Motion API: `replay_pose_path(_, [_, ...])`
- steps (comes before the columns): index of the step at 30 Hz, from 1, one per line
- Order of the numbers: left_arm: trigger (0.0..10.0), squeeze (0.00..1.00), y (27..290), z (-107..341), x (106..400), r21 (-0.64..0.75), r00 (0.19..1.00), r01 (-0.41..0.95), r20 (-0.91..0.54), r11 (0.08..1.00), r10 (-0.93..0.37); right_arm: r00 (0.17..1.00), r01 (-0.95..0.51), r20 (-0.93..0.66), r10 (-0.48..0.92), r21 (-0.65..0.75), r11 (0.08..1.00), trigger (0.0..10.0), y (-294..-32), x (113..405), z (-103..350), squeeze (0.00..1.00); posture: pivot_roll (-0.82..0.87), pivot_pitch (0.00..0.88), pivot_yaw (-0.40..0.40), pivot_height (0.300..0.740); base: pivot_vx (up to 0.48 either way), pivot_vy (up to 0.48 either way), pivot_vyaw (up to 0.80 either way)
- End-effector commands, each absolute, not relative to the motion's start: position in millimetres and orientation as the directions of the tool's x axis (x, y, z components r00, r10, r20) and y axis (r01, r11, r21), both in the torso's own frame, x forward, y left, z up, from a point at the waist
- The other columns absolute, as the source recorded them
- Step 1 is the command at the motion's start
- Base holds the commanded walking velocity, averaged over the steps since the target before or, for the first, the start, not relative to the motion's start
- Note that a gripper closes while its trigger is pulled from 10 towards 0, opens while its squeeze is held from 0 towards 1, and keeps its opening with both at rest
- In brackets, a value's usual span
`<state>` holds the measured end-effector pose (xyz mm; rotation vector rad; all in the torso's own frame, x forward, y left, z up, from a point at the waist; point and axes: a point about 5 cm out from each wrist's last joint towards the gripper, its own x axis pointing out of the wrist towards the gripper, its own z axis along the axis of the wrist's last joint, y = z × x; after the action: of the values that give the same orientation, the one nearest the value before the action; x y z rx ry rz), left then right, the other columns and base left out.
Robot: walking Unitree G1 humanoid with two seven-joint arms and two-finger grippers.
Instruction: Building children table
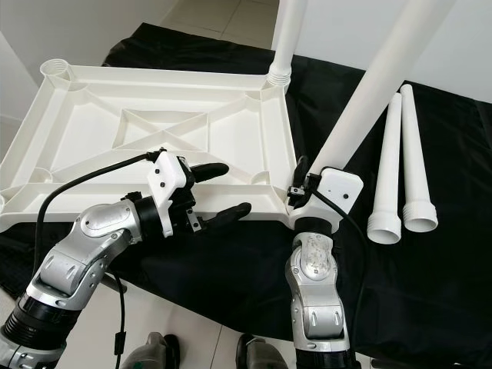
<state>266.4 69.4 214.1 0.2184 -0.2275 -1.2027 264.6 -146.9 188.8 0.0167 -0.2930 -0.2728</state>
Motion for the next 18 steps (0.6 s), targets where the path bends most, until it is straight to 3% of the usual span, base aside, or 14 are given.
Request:
replay_pose_path(1, [10.0, 0.0, 67, 212, 262, 0.291, 0.344, 0.892, 0.057, 0.345, -0.937, 0.924, 0.363, 0.133, -0.358, -0.016, 0.932, 10.0, -163, 263, 155, 0.0, 0.06, 0.188, -0.05, 0.74, 0.0, 0.0, 0.0])
replay_pose_path(6, [10.0, 0.0, 67, 212, 262, 0.289, 0.342, 0.894, 0.056, 0.343, -0.938, 0.927, 0.344, 0.157, -0.34, -0.004, 0.939, 10.0, -166, 262, 158, 0.04, 0.05, 0.184, -0.05, 0.74, 0.0, 0.0, 0.0])
replay_pose_path(7, [10.0, 0.0, 66, 211, 262, 0.289, 0.341, 0.894, 0.055, 0.342, -0.939, 0.93, 0.333, 0.168, -0.328, -0.003, 0.943, 10.0, -167, 263, 160, 1.0, 0.05, 0.184, -0.05, 0.74, 0.0, 0.0, 0.0])
replay_pose_path(18, [10.0, 0.0, 65, 210, 261, 0.282, 0.331, 0.9, 0.053, 0.332, -0.942, 0.957, 0.169, 0.236, -0.169, 0.018, 0.985, 10.0, -172, 267, 170, 1.0, 0.05, 0.185, -0.042, 0.74, 0.0, 0.0, 0.0])
